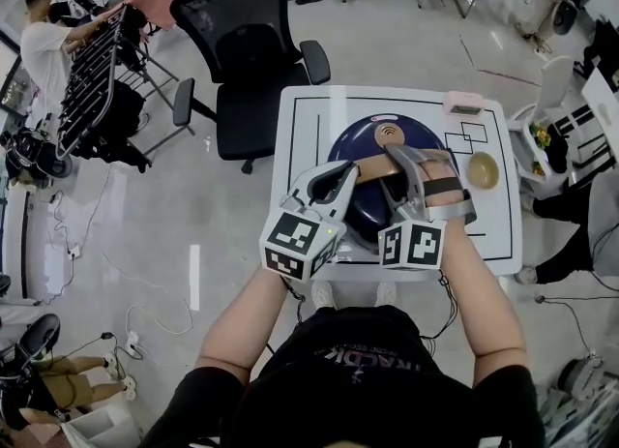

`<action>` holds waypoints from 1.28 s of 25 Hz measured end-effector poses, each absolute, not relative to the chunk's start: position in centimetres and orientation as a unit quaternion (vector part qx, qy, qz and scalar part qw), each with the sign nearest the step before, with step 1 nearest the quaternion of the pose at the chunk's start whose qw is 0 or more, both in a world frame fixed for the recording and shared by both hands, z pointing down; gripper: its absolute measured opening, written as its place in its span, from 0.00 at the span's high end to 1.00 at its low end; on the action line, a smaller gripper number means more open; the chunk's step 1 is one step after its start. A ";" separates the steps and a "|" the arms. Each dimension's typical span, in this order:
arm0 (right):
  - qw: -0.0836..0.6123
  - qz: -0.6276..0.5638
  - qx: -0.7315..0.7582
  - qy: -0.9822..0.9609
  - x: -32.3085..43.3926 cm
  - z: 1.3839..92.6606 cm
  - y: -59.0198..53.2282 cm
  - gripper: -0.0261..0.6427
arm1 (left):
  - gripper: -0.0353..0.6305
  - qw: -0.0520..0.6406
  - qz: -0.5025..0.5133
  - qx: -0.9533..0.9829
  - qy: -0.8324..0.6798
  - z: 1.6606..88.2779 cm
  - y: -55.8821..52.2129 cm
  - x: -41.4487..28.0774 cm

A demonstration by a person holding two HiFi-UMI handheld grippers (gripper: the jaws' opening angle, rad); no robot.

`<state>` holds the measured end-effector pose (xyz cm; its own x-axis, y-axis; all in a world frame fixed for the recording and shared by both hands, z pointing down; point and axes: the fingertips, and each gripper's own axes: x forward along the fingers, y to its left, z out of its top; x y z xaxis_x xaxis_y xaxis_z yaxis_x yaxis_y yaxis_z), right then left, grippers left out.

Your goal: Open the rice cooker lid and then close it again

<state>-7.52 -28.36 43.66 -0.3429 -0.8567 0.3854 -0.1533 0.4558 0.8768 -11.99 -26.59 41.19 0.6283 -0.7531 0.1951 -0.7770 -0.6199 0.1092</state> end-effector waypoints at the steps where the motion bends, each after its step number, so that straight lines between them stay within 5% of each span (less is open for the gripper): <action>1: 0.453 -0.383 0.353 -0.723 -7.4 43.6 -28.4 0.69 | 0.93 0.090 0.062 0.897 -0.429 41.0 -26.6 -12.2; 14: 0.383 -0.314 0.436 -0.751 -5.1 40.5 -24.5 0.69 | 0.81 0.057 0.026 0.916 -0.397 37.4 -24.5 -12.8; 20: 0.277 -0.219 0.509 -0.785 -3.4 37.7 -21.1 0.76 | 0.81 0.037 0.029 0.933 -0.356 36.6 -22.0 -11.1; 25: 0.163 -0.156 0.541 -0.810 -2.2 35.3 -18.1 0.96 | 0.81 0.029 0.025 0.940 -0.339 35.6 -19.7 -9.6; 32: 0.035 -0.019 0.493 -0.869 0.2 34.1 -14.3 0.96 | 0.83 0.026 0.011 0.932 -0.361 34.6 -15.7 -6.8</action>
<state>0.17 -14.28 34.05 -0.5107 -0.8587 0.0419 -0.8562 0.5124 0.0665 -6.80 -15.72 34.58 0.7390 -0.6726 0.0387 -0.6738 -0.7378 0.0415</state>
